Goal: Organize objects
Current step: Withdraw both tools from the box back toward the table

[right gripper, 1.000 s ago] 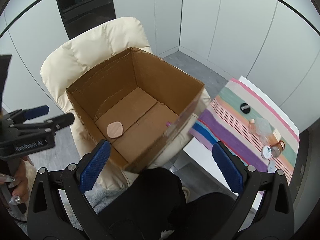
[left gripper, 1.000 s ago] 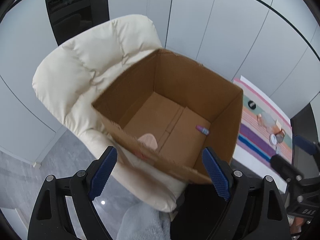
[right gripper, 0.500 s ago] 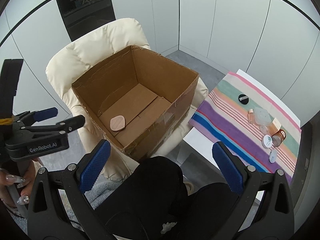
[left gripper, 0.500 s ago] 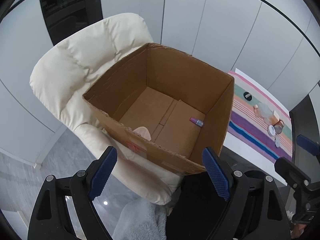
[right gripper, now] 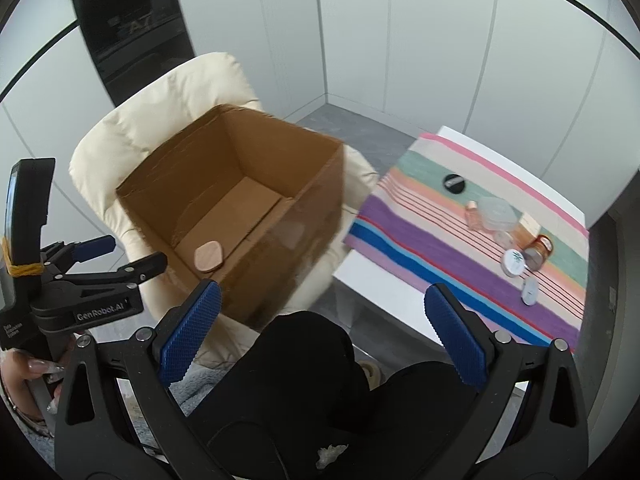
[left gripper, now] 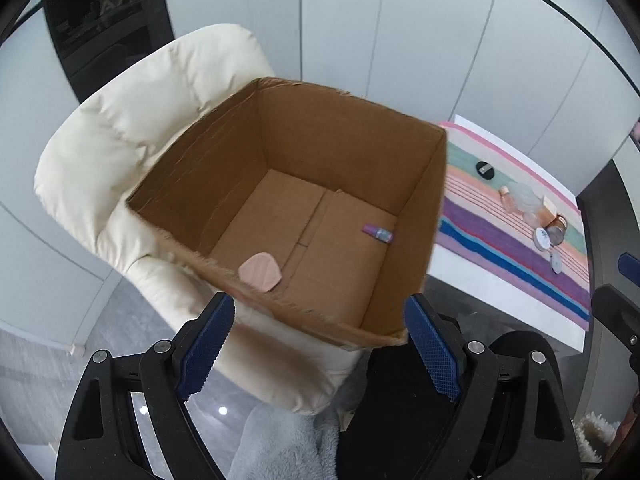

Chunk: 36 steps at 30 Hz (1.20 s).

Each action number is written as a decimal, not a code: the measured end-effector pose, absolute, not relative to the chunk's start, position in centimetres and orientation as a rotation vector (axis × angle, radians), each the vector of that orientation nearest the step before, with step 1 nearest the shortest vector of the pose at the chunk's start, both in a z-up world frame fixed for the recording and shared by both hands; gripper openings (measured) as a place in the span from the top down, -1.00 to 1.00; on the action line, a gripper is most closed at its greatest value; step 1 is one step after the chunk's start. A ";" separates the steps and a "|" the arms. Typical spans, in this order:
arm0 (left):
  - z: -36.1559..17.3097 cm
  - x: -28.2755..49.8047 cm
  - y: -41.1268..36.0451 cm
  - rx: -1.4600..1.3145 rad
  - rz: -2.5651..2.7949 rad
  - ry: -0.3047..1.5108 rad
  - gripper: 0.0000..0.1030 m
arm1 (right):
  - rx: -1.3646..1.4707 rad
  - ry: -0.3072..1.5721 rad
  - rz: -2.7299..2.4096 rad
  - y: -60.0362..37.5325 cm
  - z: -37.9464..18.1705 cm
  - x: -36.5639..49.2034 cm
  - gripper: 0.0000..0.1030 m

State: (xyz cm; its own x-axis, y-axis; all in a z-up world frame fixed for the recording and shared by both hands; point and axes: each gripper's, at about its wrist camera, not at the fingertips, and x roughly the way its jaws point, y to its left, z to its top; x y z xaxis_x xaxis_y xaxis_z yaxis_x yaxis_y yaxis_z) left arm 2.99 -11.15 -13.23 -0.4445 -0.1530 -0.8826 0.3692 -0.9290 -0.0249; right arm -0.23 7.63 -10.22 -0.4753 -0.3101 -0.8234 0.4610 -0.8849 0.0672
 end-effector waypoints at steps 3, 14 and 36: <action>-13.2 1.8 -9.7 1.465 -2.452 0.292 -0.71 | 1.289 0.205 -2.391 9.4 -10.2 -0.5 -1.00; -13.0 -3.1 -0.7 1.562 -2.620 0.134 -0.71 | 1.369 0.091 -2.572 19.1 -9.8 -0.6 -1.00; -14.9 -7.1 16.4 1.807 -2.790 -0.125 -0.71 | 1.473 -0.147 -2.826 35.7 -11.1 2.7 -1.00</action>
